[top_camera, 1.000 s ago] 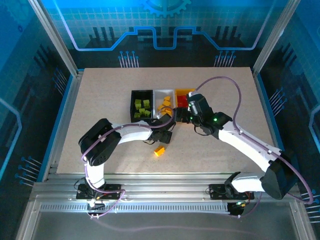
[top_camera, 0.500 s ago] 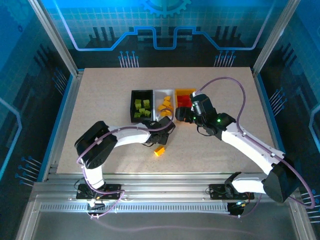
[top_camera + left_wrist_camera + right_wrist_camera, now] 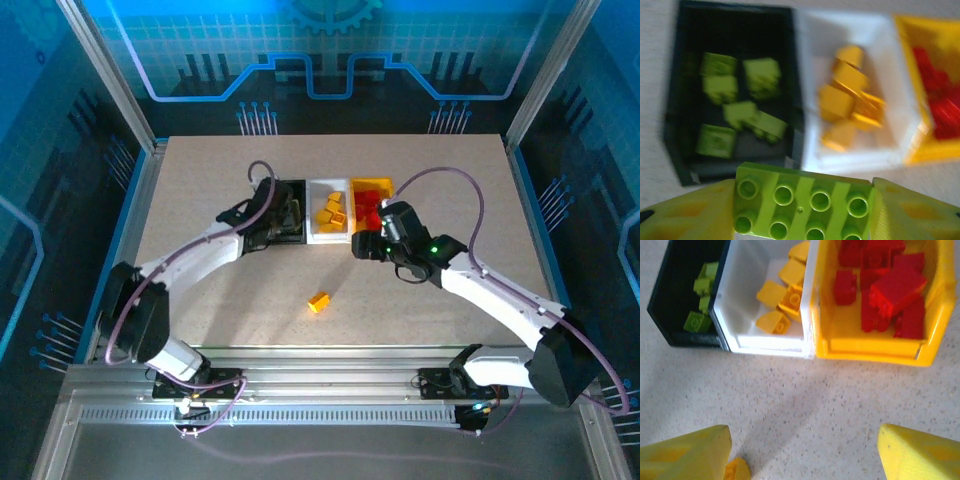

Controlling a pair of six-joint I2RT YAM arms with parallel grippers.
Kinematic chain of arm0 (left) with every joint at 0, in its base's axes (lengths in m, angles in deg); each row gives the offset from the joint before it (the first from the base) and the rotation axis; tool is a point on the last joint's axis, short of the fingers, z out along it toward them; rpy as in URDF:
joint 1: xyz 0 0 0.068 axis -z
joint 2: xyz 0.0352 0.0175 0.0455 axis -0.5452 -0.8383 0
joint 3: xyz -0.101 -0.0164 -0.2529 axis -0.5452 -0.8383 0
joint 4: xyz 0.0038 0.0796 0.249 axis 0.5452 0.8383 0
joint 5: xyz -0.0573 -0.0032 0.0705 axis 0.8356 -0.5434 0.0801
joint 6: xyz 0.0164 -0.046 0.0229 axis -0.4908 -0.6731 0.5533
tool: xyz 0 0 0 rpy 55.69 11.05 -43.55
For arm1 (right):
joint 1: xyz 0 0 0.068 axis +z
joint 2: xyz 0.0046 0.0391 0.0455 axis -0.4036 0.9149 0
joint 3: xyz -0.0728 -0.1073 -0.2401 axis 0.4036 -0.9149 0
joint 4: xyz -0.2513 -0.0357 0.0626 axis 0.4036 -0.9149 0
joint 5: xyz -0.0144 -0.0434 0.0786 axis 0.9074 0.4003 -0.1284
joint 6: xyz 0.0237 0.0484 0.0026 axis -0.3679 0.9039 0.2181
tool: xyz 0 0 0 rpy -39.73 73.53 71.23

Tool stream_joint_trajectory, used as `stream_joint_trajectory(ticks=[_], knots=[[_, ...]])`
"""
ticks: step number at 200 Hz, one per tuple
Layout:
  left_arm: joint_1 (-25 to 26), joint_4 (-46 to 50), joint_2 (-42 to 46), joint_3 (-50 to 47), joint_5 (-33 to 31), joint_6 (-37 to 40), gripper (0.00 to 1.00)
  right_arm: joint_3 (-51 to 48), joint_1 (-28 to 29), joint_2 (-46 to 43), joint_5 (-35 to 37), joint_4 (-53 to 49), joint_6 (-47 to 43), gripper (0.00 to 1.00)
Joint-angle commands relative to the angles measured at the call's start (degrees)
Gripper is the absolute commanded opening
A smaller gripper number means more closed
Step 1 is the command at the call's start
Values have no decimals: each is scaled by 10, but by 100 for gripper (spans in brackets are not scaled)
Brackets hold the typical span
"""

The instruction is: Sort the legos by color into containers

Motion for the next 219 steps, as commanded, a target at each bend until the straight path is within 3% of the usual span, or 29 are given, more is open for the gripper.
stream_joint_trajectory(ticks=[1, 25, 70, 121, 169, 219], knots=[[-25, -6, -63, 45, 36, -16, 62, -17, 26, 9, -28, -2, -1, 78], [-39, 7, -127, 95, 46, -21, 69, -17, 57, 26, -63, -7, -12, 78], [-38, 17, -143, 127, 80, -30, 99, -30, 139, 72, -65, -3, 3, 81], [-14, -14, 53, -2, 122, -63, 99, 27, 207, 185, -46, 2, -18, 84], [-10, 21, 259, -152, 104, -94, 99, 80, 225, 274, -8, -13, -37, 84], [-12, 67, 354, -213, 71, -108, 99, 102, 225, 323, -4, -19, -42, 72]])
